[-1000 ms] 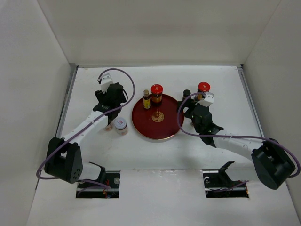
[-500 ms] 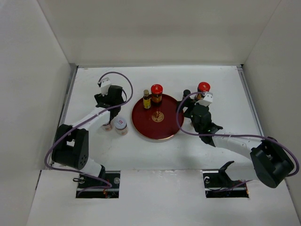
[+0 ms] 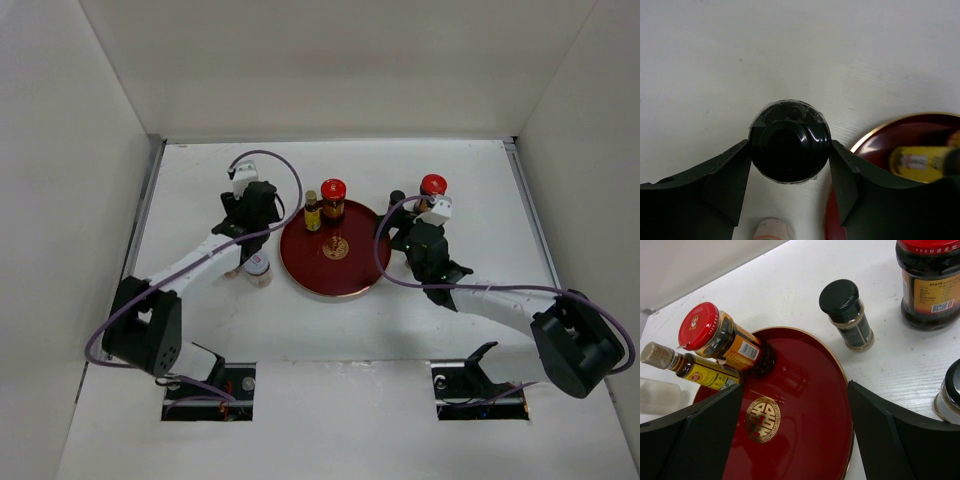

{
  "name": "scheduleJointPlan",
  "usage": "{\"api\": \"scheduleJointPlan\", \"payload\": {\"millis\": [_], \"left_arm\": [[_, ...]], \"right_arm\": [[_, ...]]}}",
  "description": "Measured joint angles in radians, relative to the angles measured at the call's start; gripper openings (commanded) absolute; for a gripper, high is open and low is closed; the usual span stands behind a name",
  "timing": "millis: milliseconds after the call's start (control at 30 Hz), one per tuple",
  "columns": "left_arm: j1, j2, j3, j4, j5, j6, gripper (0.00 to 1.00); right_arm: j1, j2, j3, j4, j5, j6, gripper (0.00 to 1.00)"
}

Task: Organize the condiment bottles

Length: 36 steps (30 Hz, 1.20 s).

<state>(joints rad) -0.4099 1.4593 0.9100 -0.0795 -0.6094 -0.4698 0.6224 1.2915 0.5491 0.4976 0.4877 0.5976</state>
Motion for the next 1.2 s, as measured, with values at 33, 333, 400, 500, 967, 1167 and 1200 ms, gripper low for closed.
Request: {"api": "scheduleJointPlan", "payload": {"millis": [33,333,400,500,967,1167,1200], "left_arm": [[-0.026,-0.029,0.000,0.001,0.000,0.009,0.30],[-0.202,-0.203,0.000,0.015,0.004,0.035,0.28],[-0.234,-0.198,0.000,0.005,0.008,0.036,0.28],[-0.272,-0.181,0.000,-0.012,0.013,0.034,0.28],[-0.320,-0.055,-0.010,-0.002,0.025,0.015,0.32],[-0.332,-0.010,-0.025,0.030,0.039,0.014,0.45],[-0.333,-0.010,-0.030,0.032,0.039,0.014,0.48]], "right_arm": [[0.001,0.001,0.000,-0.002,-0.001,0.000,0.92],[0.001,0.001,0.000,-0.004,-0.003,-0.006,0.92],[0.001,0.001,0.000,-0.004,-0.003,-0.007,0.92],[0.001,0.001,0.000,-0.004,-0.003,-0.007,0.92],[0.003,-0.013,0.000,-0.004,-0.003,-0.024,0.88],[0.012,-0.047,0.000,-0.004,-0.005,-0.044,0.85],[0.012,-0.053,0.000,-0.004,-0.005,-0.046,0.84]]}}
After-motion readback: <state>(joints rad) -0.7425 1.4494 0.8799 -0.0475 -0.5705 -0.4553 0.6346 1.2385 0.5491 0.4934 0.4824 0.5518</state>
